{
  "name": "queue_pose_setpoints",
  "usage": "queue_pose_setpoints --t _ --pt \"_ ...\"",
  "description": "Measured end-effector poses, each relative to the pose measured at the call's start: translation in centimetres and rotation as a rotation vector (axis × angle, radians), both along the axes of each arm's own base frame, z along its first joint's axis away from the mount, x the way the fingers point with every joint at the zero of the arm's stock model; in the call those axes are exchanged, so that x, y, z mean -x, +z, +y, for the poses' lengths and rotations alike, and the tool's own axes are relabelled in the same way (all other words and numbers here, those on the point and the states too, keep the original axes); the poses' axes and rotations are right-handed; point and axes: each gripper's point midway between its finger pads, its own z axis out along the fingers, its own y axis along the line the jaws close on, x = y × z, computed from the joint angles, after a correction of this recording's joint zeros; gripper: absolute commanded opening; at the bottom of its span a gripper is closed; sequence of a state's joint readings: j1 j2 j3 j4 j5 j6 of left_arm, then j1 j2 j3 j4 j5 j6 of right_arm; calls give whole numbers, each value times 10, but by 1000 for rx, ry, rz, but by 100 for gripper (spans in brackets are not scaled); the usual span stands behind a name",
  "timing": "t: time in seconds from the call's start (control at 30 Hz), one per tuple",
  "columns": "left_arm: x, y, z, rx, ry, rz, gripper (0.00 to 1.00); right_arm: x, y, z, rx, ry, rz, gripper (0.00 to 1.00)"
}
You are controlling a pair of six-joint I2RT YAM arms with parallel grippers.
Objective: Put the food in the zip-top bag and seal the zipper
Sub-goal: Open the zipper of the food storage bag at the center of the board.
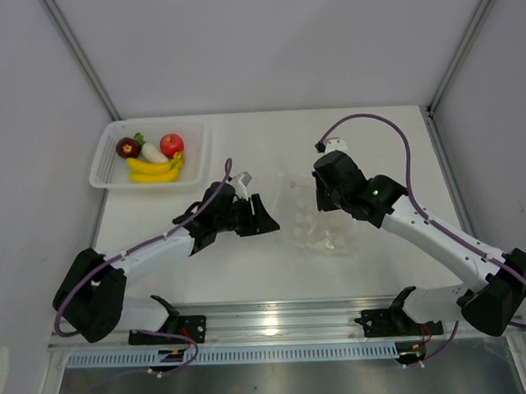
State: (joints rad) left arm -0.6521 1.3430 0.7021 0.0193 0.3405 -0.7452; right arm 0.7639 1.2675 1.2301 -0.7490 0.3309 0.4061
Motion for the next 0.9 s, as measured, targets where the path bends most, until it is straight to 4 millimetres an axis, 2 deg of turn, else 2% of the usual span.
queue_pose_setpoints --t 0.07,0.23,0.27,0.33,0.5,0.6,0.73,0.8,0.83,0.9 --pt "0 9 3 -5 1 -30 73 -1 -3 2 0 3 4 0" --pt "-3 37 18 -28 36 -132 90 -2 -9 4 11 17 5 0" --pt "-4 44 21 -32 47 -155 96 -2 -11 4 14 22 8 0" --pt "-8 59 29 -46 77 -202 100 -1 -13 5 15 37 13 0" --pt "-27 107 64 -59 203 -321 99 -1 -17 9 13 76 15 0" --pt "-45 123 92 -85 301 -346 99 0 -19 10 12 95 20 0" --pt "-72 129 136 -173 436 -347 99 -1 -18 12 8 115 17 0" --pt "-87 133 157 -225 497 -356 89 -2 -18 11 9 120 15 0" --pt "-94 135 166 -250 523 -363 79 -3 -18 11 14 123 13 0" --pt "-110 139 186 -315 566 -387 74 -5 -20 9 23 123 14 0"
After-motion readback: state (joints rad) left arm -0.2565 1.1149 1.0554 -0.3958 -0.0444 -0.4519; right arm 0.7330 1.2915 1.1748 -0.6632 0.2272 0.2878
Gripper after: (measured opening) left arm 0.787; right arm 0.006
